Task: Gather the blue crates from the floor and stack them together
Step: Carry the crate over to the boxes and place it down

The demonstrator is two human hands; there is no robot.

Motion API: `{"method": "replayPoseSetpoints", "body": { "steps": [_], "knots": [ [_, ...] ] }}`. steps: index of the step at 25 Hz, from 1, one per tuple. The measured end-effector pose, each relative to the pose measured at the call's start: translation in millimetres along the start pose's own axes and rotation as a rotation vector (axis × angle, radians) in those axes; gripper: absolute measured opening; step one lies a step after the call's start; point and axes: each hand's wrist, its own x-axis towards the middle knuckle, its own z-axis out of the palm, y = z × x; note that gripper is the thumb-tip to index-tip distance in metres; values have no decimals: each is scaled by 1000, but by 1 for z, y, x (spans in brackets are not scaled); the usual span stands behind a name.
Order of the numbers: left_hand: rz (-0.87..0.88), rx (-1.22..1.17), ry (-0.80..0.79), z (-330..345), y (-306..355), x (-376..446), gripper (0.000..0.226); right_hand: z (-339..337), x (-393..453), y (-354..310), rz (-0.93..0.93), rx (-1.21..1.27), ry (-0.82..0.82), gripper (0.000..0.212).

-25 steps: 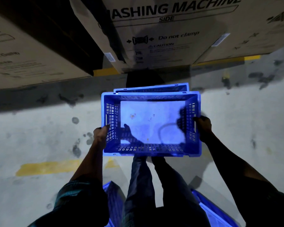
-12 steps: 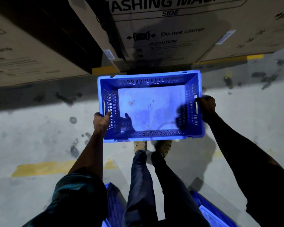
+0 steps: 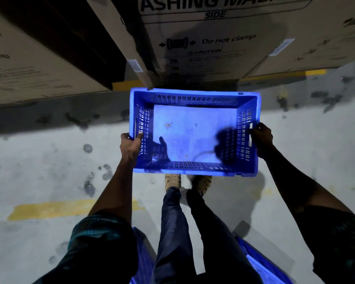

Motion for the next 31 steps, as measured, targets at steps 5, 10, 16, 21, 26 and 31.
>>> {"method": "replayPoseSetpoints", "body": {
  "steps": [5,10,16,21,26,31],
  "knots": [
    [-66,29,44,-6,-35,-15,38,3,-1,-4,-90,-138,-50,27],
    [-53,-22,86,5,-24,-12,29,3,2,-5,-129,-140,-84,45],
    [-8,138,89,3,-31,-5,24,0,0,-4,-155,-242,-126,65],
    [2,142,238,-3,-27,-4,24,9,0,-6,-132,-199,-99,62],
    [-38,182,114,-24,-26,7,20,22,-5,-8,-159,-177,-113,58],
    [31,235,-18,-19,-32,-1,21,12,7,1,-127,-136,-86,45]
  ]
}}
